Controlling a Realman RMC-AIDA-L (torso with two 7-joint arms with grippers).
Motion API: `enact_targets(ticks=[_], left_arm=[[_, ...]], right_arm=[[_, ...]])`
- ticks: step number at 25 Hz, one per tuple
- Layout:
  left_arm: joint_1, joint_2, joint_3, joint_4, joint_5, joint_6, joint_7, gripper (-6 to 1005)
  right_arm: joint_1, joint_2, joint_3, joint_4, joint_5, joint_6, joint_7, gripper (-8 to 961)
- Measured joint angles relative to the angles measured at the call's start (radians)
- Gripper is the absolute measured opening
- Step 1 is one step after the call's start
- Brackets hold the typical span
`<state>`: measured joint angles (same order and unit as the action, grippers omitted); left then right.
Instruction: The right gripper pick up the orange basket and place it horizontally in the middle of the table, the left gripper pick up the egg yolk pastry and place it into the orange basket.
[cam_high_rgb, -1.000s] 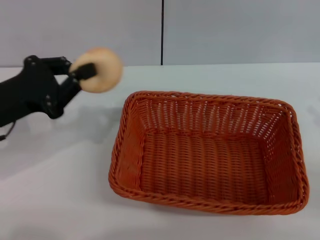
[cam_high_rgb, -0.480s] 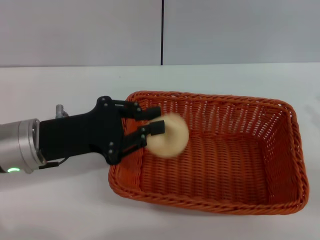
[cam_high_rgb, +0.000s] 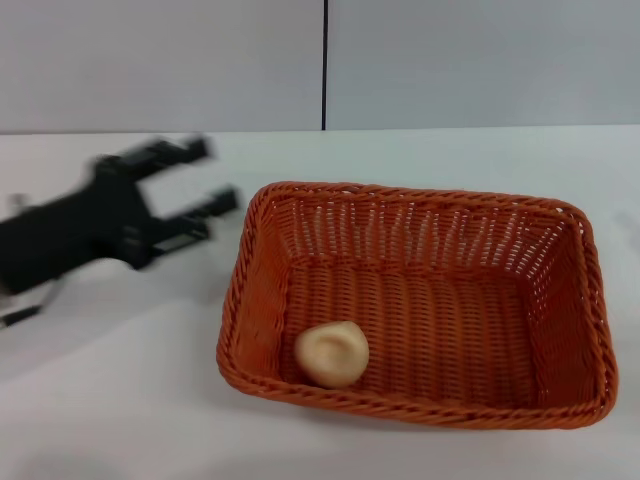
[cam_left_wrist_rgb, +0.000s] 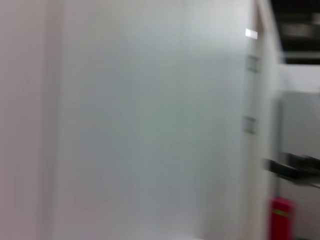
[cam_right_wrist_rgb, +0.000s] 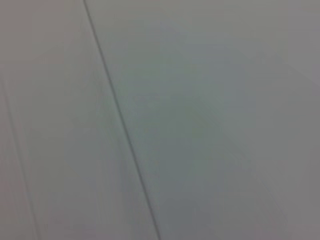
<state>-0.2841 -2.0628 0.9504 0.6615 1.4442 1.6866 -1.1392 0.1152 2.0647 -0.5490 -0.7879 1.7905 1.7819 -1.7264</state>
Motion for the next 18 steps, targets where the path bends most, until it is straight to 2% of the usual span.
enact_targets(ticks=[6, 8, 10, 12, 15, 17, 18], left_arm=[[0.105, 0.001, -0.303, -0.022, -0.001, 0.012, 0.051, 590], [0.142, 0.001, -0.416, -0.062, -0.002, 0.027, 0.092, 799], [0.161, 0.0, -0.501, -0.104, -0.002, 0.04, 0.118, 799], [0.188, 0.0, -0.599, -0.16, -0.003, 0.061, 0.163, 799], [0.217, 0.0, -0.685, -0.205, -0.003, 0.079, 0.203, 799], [0.217, 0.0, -0.685, -0.205, -0.003, 0.079, 0.203, 799], [0.229, 0.0, -0.714, -0.231, -0.002, 0.084, 0.223, 799]], right_arm=[[-0.003, 0.0, 0.095, 0.067, -0.002, -0.009, -0.066, 582], [-0.008, 0.002, 0.148, 0.107, -0.003, -0.022, -0.125, 582], [-0.013, 0.006, 0.249, 0.181, -0.004, -0.038, -0.215, 582], [-0.013, 0.006, 0.283, 0.206, -0.004, -0.043, -0.243, 583], [-0.007, 0.005, 0.35, 0.252, -0.004, -0.085, -0.274, 583], [-0.002, 0.005, 0.36, 0.258, -0.003, -0.098, -0.276, 582], [0.002, 0.005, 0.369, 0.264, -0.003, -0.103, -0.279, 582]])
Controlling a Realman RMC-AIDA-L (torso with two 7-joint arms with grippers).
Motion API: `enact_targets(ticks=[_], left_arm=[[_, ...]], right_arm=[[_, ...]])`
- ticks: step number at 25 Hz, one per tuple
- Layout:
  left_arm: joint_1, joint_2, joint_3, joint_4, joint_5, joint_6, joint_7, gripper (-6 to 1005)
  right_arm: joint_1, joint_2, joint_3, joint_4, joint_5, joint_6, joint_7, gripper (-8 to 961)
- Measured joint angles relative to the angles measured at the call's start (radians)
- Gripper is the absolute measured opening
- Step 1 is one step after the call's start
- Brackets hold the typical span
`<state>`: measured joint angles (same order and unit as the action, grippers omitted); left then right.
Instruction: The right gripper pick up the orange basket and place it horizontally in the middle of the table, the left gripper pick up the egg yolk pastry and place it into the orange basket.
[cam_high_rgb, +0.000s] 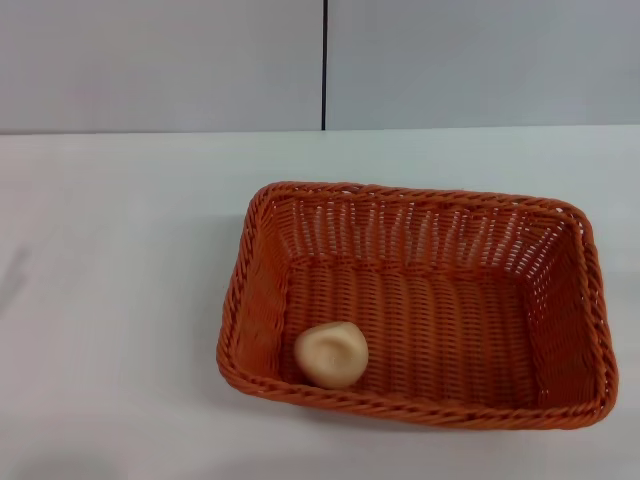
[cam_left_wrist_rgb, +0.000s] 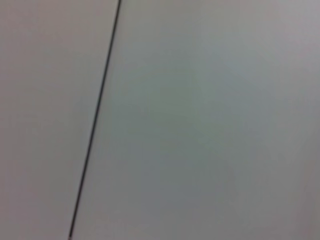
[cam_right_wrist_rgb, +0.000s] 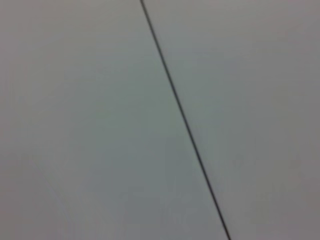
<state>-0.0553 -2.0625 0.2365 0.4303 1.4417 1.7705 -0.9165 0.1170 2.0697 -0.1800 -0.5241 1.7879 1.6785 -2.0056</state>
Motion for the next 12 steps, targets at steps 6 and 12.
enact_targets(ticks=[6, 12], left_arm=[[0.024, 0.0, -0.031, -0.022, 0.001, 0.026, 0.018, 799], [0.024, 0.001, -0.035, -0.027, 0.004, 0.032, 0.023, 799]], right_arm=[[0.021, -0.001, -0.003, 0.018, -0.01, -0.016, -0.016, 583], [0.025, -0.002, -0.001, 0.043, -0.011, -0.024, -0.046, 583]])
